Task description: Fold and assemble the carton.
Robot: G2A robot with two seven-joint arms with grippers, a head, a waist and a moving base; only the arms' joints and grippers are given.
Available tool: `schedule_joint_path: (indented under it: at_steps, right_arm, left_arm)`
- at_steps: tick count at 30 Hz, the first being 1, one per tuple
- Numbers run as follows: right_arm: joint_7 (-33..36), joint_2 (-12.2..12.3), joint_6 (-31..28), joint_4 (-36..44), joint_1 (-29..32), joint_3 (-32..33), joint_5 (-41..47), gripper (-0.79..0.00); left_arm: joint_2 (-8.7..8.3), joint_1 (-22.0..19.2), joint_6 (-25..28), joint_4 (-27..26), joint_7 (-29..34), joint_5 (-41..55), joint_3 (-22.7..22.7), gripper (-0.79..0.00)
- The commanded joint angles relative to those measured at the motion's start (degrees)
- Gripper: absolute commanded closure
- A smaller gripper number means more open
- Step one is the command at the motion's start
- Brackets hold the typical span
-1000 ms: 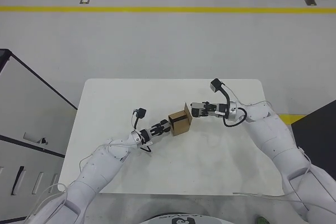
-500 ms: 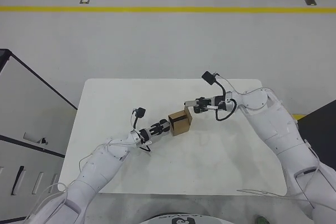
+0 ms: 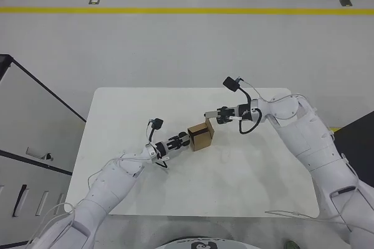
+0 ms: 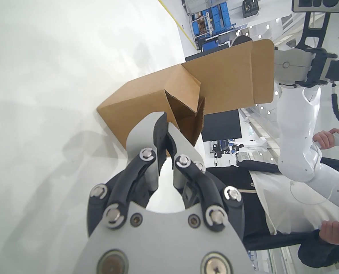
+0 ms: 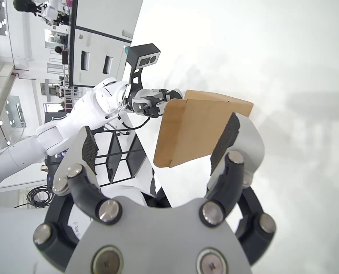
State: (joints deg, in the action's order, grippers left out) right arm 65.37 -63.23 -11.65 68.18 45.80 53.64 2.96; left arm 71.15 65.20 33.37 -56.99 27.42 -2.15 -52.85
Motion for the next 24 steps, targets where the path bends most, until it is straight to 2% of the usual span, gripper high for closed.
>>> schedule_joint_path:
  at_steps: [1,3,6,7,8,9,14,19,24]
  right_arm:
    - [0.8,0.3,1.3,0.7,0.1,0.7,-0.5,-0.785]
    - [1.9,0.6,2.5,1.2,0.3,1.3,-0.9,-0.785]
    - [2.8,1.0,3.5,1.8,0.8,2.0,-1.2,-0.656]
    - [2.9,1.1,3.6,1.8,0.9,2.2,-1.4,-0.517]
    - [3.0,1.1,3.8,1.9,1.0,2.2,-1.6,-0.419]
    - [2.9,1.2,3.8,1.9,1.1,2.2,-1.8,-0.372]
    - [2.8,1.0,4.8,2.9,0.3,0.7,-4.9,-0.376]
    - [2.8,0.6,7.1,4.0,-1.3,-1.4,-8.9,-0.252]
    - [3.2,0.0,8.7,4.4,-3.0,-3.7,-11.6,-0.185]
  left_arm:
    - [0.02,0.0,0.0,0.1,0.0,0.1,-0.1,0.0]
    - [0.06,0.0,-0.1,0.2,0.1,0.2,-0.2,0.0]
    - [0.1,0.1,0.0,0.4,0.0,0.2,-0.4,0.0]
    - [0.12,0.1,-0.1,0.4,0.0,0.2,-0.4,0.0]
    - [0.13,0.1,-0.1,0.5,0.1,0.1,-0.5,0.0]
    - [0.15,0.1,-0.1,0.5,0.1,0.1,-0.5,0.0]
    - [0.26,0.1,-0.3,0.6,0.1,0.1,-0.5,0.0]
    - [0.37,0.2,-0.3,0.7,0.1,-0.2,-0.6,0.0]
    - [0.45,0.4,-0.3,0.7,-0.1,-0.4,-0.7,0.0]
